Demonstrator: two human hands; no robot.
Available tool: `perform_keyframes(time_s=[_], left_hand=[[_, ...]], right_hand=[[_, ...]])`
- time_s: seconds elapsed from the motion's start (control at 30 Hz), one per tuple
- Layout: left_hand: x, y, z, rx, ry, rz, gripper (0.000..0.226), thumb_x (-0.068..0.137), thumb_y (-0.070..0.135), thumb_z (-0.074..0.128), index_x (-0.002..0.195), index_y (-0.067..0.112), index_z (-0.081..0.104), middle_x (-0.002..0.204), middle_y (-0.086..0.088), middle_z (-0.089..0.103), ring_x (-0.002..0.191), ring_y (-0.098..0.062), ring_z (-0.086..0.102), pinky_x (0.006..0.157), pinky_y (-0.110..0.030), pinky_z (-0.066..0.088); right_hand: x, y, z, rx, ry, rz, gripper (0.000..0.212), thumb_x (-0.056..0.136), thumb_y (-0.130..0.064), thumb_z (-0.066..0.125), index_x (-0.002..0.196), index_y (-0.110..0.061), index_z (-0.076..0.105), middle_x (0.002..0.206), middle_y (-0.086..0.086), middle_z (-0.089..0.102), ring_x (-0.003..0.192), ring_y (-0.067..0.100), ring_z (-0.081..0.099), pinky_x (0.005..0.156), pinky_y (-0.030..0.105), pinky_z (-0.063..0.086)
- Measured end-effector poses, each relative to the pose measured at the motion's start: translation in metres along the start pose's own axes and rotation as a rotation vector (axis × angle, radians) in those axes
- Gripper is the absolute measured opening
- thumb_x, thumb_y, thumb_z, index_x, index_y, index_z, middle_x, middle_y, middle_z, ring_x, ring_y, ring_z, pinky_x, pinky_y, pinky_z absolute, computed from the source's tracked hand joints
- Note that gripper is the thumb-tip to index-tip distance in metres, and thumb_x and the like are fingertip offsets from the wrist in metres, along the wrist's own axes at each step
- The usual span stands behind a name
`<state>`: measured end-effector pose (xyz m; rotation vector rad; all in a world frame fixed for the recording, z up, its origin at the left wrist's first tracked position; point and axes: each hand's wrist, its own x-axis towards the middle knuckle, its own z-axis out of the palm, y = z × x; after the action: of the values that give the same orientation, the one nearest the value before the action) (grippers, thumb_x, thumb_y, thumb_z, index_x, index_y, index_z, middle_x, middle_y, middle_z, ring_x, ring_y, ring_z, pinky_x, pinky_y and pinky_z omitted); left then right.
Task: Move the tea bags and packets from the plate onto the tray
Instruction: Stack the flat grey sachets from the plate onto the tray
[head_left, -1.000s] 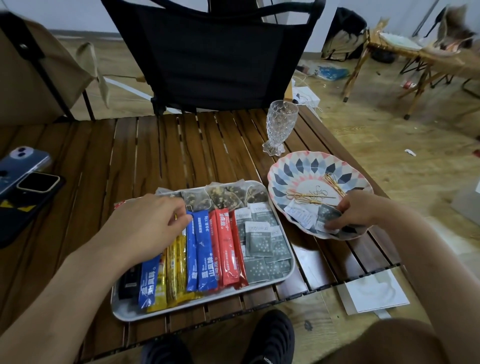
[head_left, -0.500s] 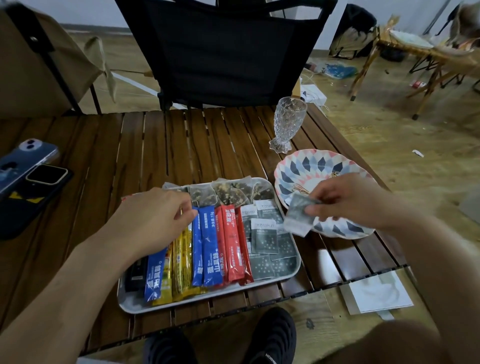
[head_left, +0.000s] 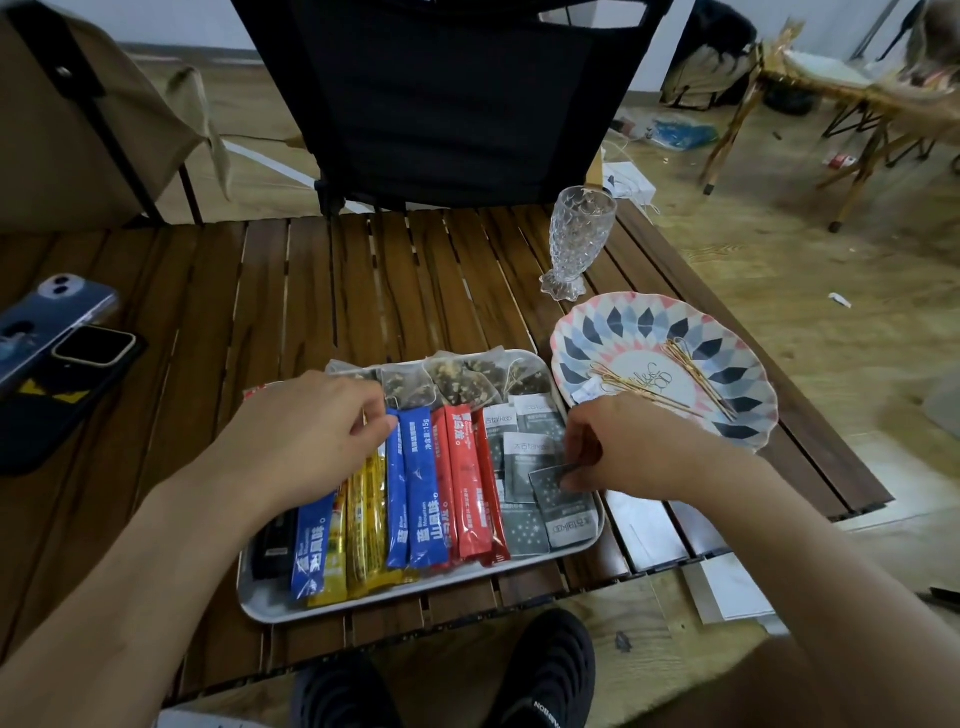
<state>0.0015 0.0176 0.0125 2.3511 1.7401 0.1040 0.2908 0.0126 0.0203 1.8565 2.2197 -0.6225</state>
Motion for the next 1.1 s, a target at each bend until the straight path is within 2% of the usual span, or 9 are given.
perform_keyframes(time_s=[0.13,0.27,0.37,0.6,0.67,0.73,0.8,0.97,1.1], left_hand=[[0.000,0.000,0.001,0.000,0.008,-0.001,0.019,0.099,0.053,0.048,0.089,0.038,0.055,0.078,0.017,0.057,0.072,0.002,0.055,0.055,-0.017,0.036],[-0.001,-0.002,0.001,-0.001,0.014,-0.007,0.021,0.098,0.053,0.048,0.086,0.038,0.054,0.077,0.018,0.057,0.071,0.003,0.055,0.055,-0.017,0.037],[-0.001,-0.002,0.001,-0.009,0.011,-0.003,0.020,0.098,0.053,0.049,0.085,0.038,0.053,0.078,0.018,0.057,0.072,0.003,0.056,0.055,-0.017,0.037],[0.000,-0.002,0.001,-0.002,0.010,0.004,0.020,0.098,0.053,0.049,0.085,0.038,0.054,0.079,0.017,0.060,0.073,0.002,0.057,0.055,-0.018,0.038],[0.000,-0.002,0.001,-0.003,0.004,0.004,0.020,0.098,0.053,0.049,0.086,0.038,0.053,0.081,0.017,0.061,0.075,0.002,0.058,0.056,-0.017,0.038],[0.000,-0.001,0.001,-0.004,0.002,0.003,0.018,0.098,0.053,0.049,0.087,0.039,0.054,0.083,0.018,0.060,0.076,0.003,0.057,0.056,-0.017,0.038],[0.000,-0.001,0.002,-0.005,0.003,0.004,0.018,0.097,0.053,0.049,0.088,0.039,0.054,0.082,0.019,0.059,0.076,0.004,0.056,0.056,-0.017,0.038],[0.001,-0.002,0.004,0.006,0.012,-0.003,0.018,0.097,0.055,0.049,0.089,0.040,0.054,0.080,0.020,0.058,0.073,0.003,0.055,0.055,-0.017,0.037],[0.002,0.000,0.004,0.022,0.001,-0.001,0.018,0.097,0.056,0.048,0.094,0.040,0.055,0.084,0.020,0.057,0.076,0.005,0.054,0.055,-0.015,0.035]], right_hand=[[-0.003,-0.007,0.000,-0.046,0.038,-0.024,0.030,0.079,-0.040,0.079,0.097,-0.026,0.060,0.097,-0.007,0.065,0.089,0.014,0.061,0.081,0.032,0.056],[-0.004,-0.011,0.002,0.017,-0.074,-0.061,0.030,0.074,-0.045,0.083,0.088,-0.029,0.061,0.087,-0.015,0.060,0.083,0.009,0.058,0.075,0.030,0.055],[-0.003,-0.012,0.007,-0.008,-0.127,-0.050,0.031,0.071,-0.043,0.085,0.086,-0.027,0.064,0.083,-0.012,0.061,0.081,0.011,0.059,0.074,0.033,0.055],[-0.002,-0.014,0.012,-0.038,-0.175,-0.074,0.026,0.079,-0.035,0.080,0.092,-0.021,0.062,0.089,-0.007,0.062,0.085,0.016,0.060,0.081,0.039,0.056],[-0.002,-0.014,0.012,-0.047,-0.181,-0.091,0.024,0.082,-0.034,0.078,0.094,-0.021,0.062,0.090,-0.007,0.061,0.086,0.016,0.060,0.081,0.037,0.055],[-0.004,-0.011,0.005,0.013,-0.185,-0.107,0.021,0.085,-0.036,0.075,0.096,-0.023,0.063,0.090,-0.011,0.060,0.084,0.011,0.059,0.075,0.027,0.053],[-0.007,0.000,-0.008,0.122,-0.136,-0.082,0.021,0.088,-0.043,0.070,0.095,-0.026,0.062,0.085,-0.014,0.060,0.076,0.002,0.058,0.067,0.018,0.046],[0.008,0.046,-0.017,0.187,0.235,0.133,0.019,0.086,-0.045,0.071,0.087,-0.029,0.060,0.090,-0.007,0.068,0.085,0.015,0.065,0.076,0.028,0.051],[0.020,0.055,-0.005,0.103,0.192,0.186,0.021,0.081,-0.054,0.072,0.091,-0.037,0.063,0.099,-0.010,0.066,0.089,0.014,0.062,0.074,0.029,0.051]])
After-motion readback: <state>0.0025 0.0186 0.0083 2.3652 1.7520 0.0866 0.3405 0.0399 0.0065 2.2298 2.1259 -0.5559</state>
